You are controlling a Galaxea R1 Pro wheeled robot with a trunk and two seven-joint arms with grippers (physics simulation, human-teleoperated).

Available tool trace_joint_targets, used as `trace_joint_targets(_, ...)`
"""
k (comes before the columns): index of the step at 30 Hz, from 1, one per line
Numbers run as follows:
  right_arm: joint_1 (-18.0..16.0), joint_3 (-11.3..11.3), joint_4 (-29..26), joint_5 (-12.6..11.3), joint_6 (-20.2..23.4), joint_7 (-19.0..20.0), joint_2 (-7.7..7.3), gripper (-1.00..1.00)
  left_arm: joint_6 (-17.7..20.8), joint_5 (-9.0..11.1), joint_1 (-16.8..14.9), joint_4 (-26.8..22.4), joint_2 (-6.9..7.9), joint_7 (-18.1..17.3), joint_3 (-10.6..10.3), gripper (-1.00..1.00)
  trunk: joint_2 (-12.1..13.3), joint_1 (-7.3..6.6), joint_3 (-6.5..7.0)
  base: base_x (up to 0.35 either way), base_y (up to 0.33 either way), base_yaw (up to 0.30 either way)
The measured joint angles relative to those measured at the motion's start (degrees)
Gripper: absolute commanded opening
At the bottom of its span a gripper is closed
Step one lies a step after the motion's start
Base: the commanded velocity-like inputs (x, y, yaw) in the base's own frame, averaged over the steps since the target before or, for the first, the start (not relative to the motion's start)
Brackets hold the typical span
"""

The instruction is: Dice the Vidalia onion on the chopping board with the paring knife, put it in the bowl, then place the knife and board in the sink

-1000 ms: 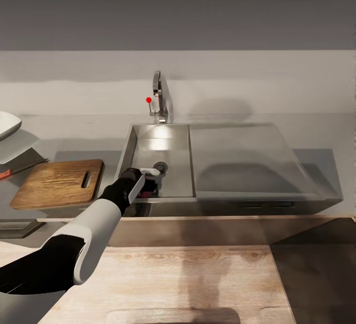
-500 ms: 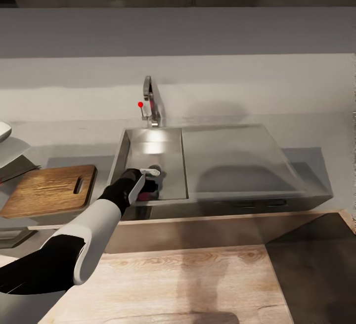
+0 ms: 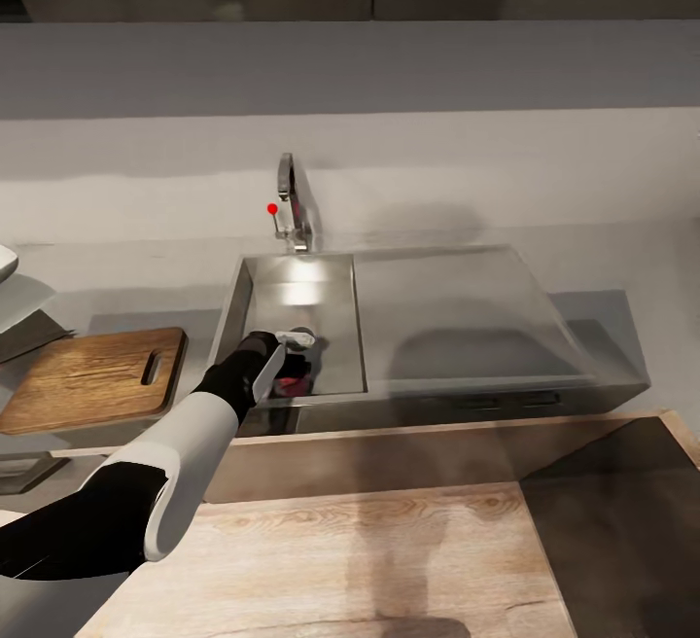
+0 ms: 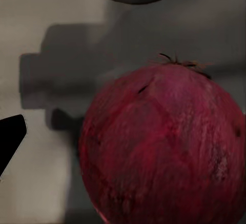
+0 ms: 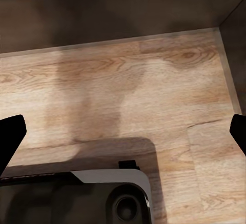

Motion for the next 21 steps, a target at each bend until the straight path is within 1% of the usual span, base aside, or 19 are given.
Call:
trace_joint_targets(17, 0.0, 0.0, 0.0, 0.0, 0.0, 0.0, 0.0, 1.0, 0.0, 0.0, 0.0, 0.2, 0.0, 0.0, 0.0, 1.0, 0.0, 0.0, 0.0, 0.0, 0.006, 0.0)
trace_joint_targets(21, 0.0, 0.0, 0.0, 0.0, 0.0, 0.0, 0.0, 1.0, 0.0, 0.0, 0.0, 0.2, 0.0, 0.0, 0.0, 1.0, 0.0, 0.0, 0.0, 0.0, -0.045, 0.0)
